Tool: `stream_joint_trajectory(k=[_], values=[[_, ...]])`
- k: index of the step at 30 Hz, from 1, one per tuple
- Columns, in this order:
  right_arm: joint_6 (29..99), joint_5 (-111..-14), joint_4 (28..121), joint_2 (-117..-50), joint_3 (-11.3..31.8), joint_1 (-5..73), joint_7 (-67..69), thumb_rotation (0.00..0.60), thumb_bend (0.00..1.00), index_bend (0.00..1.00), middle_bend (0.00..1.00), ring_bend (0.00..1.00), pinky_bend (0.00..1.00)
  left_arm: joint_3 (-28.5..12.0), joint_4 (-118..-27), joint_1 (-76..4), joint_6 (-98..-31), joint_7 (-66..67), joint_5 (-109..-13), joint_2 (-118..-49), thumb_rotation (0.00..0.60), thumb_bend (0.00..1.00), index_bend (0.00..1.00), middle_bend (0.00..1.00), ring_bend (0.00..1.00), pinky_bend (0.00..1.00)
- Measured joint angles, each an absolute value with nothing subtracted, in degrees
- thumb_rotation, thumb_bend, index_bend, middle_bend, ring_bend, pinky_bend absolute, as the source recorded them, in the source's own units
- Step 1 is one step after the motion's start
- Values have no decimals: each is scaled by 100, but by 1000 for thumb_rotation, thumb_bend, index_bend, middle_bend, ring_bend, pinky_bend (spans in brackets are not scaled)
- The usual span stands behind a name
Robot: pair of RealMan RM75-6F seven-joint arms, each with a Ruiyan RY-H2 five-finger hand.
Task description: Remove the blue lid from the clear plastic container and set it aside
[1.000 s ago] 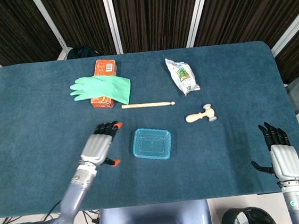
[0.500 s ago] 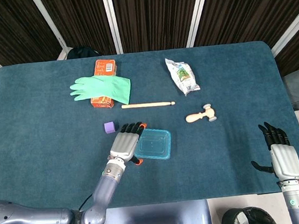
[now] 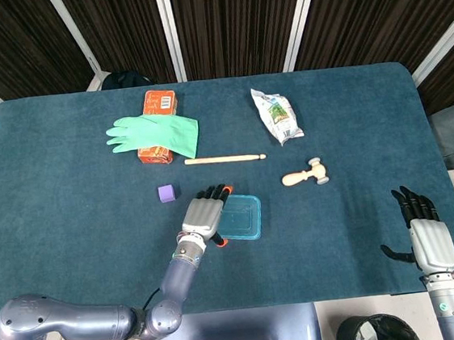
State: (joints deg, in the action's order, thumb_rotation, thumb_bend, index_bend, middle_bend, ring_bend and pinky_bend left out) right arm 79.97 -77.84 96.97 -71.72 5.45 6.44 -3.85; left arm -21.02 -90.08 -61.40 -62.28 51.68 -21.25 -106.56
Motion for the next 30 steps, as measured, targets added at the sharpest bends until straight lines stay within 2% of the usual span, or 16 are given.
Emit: stream_joint_trajectory(k=[7, 16, 23, 30], values=[[7977, -7768, 9722, -7152, 549, 644, -353, 600, 231, 0, 0, 0, 0, -2036, -8844, -6267, -6201, 5057, -2227, -10810, 600, 88, 53, 187, 112, 248], [7974, -7811, 9742, -7134, 527, 645, -360, 600, 232, 0, 0, 0, 0, -1700, -8813, -6267, -6006, 4926, -2708, -10673, 600, 99, 83, 192, 113, 258], [7992, -7865, 9775, -7113, 559, 677, -380, 600, 232, 0, 0, 0, 0, -1316, -8826, -6274, -5527, 4897, -3231, -10216, 600, 99, 97, 193, 112, 258], [7967, -7952, 10009, -7089, 601, 775, -539, 600, 232, 0, 0, 0, 0, -1214, -8821, -6250, -5069, 4451, -3550, -9914, 600, 100, 97, 193, 112, 259]])
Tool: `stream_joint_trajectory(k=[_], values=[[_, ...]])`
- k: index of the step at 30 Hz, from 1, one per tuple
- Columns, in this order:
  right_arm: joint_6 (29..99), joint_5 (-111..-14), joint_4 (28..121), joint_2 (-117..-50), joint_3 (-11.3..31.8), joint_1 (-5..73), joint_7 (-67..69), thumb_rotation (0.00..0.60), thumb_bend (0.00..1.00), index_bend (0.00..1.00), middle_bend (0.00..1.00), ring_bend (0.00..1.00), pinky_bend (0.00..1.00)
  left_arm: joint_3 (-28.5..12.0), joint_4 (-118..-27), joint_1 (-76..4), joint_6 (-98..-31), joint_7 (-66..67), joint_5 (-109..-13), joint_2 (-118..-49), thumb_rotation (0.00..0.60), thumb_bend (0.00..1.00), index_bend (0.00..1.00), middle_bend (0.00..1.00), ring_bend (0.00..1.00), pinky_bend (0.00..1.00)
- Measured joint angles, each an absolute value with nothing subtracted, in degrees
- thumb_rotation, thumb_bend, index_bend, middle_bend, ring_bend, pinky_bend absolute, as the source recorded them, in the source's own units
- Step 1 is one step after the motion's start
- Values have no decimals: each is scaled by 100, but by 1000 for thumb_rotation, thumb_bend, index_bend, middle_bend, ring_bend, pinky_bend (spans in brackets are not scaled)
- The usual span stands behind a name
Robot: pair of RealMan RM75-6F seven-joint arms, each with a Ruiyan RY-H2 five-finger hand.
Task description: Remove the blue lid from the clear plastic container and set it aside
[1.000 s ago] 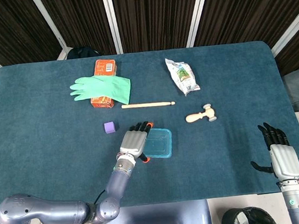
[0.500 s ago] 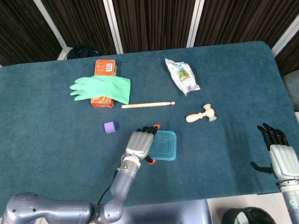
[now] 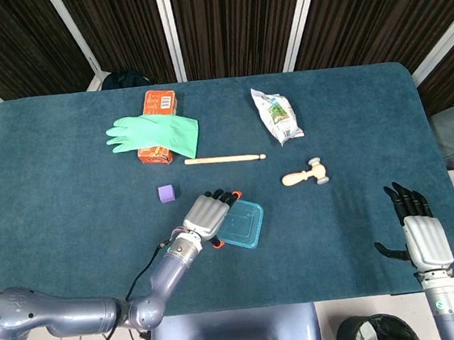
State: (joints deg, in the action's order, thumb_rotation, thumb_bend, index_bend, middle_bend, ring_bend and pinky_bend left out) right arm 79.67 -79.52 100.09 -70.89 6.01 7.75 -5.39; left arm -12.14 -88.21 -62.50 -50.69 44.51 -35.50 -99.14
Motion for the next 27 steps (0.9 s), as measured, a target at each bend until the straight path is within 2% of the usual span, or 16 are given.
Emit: stream_joint_trajectory(k=[8, 27], values=[[7751, -7902, 10384, -7292, 635, 992, -1005, 600, 231, 0, 0, 0, 0, -1150, -8764, -6253, -4827, 4007, -3877, -9784, 600, 100, 98, 189, 113, 265], [7538, -7399, 10800, -8515, 674, 1357, -2058, 600, 232, 0, 0, 0, 0, -1041, -8599, -6329, -4696, 3469, -4072, -9815, 600, 100, 98, 190, 113, 271]])
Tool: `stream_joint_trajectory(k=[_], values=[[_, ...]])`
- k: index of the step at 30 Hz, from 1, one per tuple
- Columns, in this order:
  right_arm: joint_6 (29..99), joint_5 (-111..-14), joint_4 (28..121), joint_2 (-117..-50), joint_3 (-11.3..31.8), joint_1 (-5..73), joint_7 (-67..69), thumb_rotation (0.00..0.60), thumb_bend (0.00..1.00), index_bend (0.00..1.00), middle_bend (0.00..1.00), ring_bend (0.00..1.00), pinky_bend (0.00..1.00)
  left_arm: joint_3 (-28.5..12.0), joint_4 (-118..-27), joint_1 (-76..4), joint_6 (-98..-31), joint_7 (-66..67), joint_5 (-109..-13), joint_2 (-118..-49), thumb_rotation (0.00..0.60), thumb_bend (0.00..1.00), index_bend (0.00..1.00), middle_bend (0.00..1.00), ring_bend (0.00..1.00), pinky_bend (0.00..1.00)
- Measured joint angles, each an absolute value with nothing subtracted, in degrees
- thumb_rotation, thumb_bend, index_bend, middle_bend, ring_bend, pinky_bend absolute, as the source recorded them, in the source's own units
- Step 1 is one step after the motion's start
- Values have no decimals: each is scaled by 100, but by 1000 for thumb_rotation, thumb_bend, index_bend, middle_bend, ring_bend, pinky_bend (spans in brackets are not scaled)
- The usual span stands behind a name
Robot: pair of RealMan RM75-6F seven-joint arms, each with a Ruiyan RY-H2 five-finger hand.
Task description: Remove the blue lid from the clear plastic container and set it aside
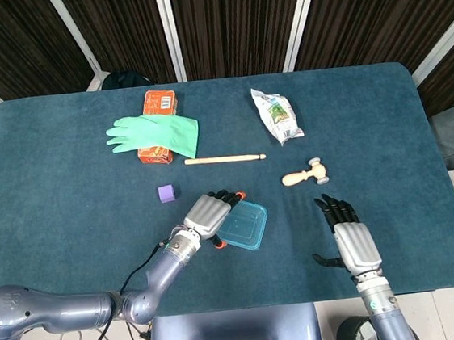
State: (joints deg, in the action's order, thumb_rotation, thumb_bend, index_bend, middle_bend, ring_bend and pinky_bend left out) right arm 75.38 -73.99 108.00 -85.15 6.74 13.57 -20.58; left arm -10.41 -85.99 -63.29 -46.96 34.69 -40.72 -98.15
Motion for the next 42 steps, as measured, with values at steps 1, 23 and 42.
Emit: stream_joint_trajectory(k=[1, 23, 42], values=[[7542, -7379, 10810, -8571, 686, 1375, -2108, 600, 232, 0, 0, 0, 0, -1046, -8606, -6328, -4704, 3442, -4072, -9821, 600, 100, 98, 190, 113, 272], [7653, -7035, 10659, -9539, 785, 1690, -2794, 600, 231, 0, 0, 0, 0, -1050, -8691, -6427, -5003, 3350, -3970, -10120, 600, 100, 105, 192, 117, 287], [7718, -6932, 10596, -9808, 705, 1727, -2854, 600, 231, 0, 0, 0, 0, -1055, -8610, -6450, -5118, 3348, -3863, -10319, 600, 100, 111, 195, 117, 289]])
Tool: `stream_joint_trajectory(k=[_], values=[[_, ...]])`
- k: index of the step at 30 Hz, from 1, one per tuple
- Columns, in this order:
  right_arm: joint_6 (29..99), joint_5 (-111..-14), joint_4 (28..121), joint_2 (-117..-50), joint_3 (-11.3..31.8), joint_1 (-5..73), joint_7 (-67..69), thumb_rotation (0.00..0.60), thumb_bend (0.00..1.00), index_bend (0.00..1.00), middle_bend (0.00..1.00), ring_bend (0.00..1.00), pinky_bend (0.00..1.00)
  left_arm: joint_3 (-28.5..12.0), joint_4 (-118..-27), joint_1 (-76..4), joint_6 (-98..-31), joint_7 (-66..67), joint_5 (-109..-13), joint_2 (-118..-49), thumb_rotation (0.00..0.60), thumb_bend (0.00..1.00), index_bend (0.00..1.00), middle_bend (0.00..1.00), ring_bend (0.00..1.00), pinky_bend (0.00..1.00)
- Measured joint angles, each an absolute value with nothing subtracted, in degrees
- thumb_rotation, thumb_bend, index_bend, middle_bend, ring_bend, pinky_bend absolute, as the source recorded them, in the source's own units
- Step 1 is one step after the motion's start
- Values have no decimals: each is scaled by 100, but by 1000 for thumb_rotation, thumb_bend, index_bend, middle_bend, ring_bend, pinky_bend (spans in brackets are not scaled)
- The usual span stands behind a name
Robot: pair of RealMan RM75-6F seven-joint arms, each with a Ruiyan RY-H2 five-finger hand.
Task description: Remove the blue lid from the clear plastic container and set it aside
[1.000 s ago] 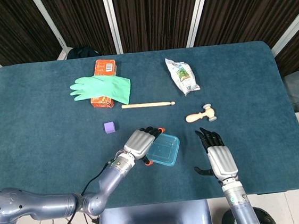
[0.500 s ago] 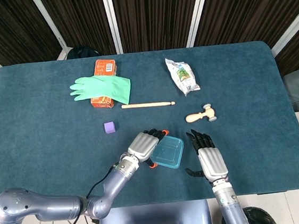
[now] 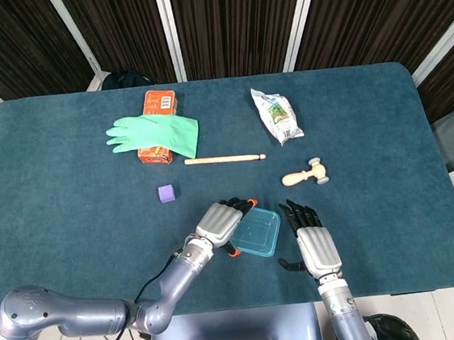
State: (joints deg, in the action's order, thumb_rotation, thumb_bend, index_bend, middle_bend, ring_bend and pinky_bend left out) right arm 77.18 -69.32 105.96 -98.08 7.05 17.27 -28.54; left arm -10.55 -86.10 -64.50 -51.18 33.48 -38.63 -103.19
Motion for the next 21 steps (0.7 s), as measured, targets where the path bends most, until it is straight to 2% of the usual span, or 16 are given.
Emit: stream_joint_trajectory(k=[21], values=[[7884, -6823, 10320, -10274, 906, 1836, -2997, 600, 231, 0, 0, 0, 0, -1143, -8655, -6436, -5217, 3339, -3786, -10338, 600, 100, 114, 196, 117, 293]])
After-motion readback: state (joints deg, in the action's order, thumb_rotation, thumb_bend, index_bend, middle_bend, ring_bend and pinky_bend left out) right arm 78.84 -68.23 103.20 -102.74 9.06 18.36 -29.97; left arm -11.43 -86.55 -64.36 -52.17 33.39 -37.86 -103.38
